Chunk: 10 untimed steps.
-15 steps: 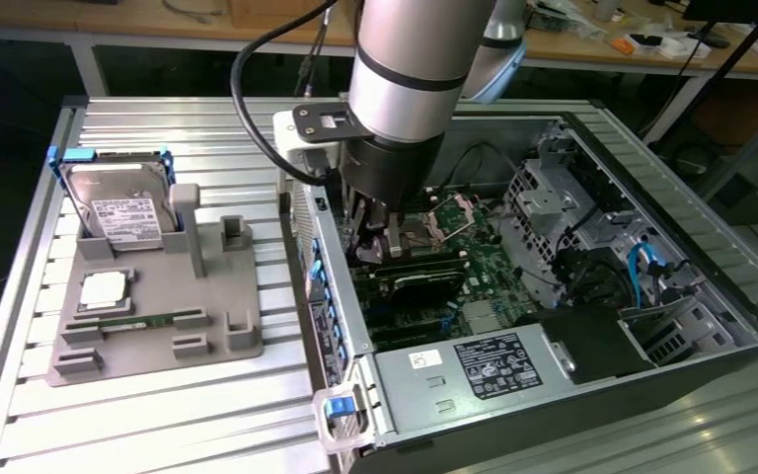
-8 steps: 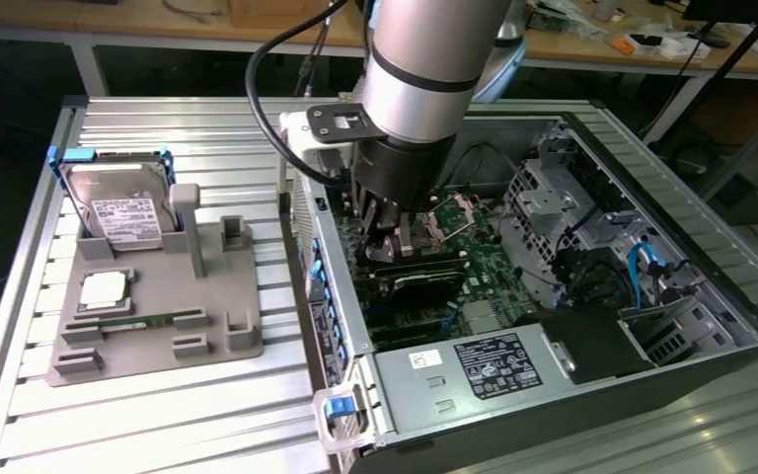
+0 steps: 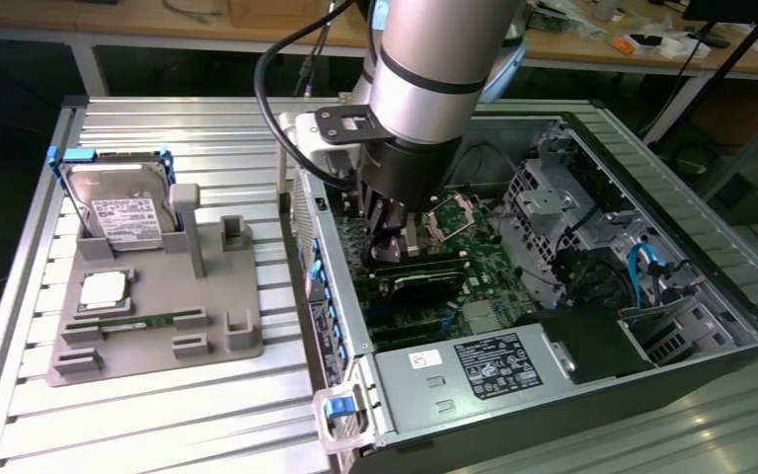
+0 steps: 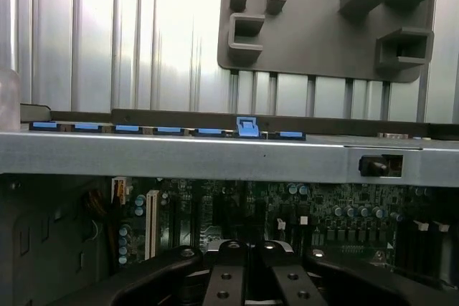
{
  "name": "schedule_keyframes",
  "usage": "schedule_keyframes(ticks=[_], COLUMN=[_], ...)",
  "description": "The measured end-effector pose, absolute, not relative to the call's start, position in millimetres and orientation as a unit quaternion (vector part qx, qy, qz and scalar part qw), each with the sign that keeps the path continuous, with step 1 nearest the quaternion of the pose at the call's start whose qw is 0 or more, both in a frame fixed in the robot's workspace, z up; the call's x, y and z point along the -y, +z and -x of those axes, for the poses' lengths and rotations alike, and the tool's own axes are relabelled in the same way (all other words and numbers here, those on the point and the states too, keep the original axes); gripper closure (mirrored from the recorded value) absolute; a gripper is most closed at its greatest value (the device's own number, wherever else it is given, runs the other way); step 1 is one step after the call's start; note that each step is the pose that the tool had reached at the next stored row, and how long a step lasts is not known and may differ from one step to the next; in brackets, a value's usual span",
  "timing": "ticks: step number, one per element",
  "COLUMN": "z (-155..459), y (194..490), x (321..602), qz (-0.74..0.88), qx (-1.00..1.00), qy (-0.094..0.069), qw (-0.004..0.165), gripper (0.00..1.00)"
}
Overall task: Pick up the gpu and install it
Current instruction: 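Press down on the gpu until it lock into place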
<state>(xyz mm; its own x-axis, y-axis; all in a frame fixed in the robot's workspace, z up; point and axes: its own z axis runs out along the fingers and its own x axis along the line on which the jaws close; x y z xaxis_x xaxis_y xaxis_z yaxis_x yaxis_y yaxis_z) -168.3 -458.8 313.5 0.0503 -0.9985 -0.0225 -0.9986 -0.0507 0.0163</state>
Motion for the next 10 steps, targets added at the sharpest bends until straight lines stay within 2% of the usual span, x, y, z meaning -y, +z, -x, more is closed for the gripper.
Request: schedule_keyframes(ticks=[10], z=[164.5], y=[312.8], x=[458.8], qz=[0.725], qx=[-0.689], qy=[0.014], qw=[0.002], gripper=[0.89])
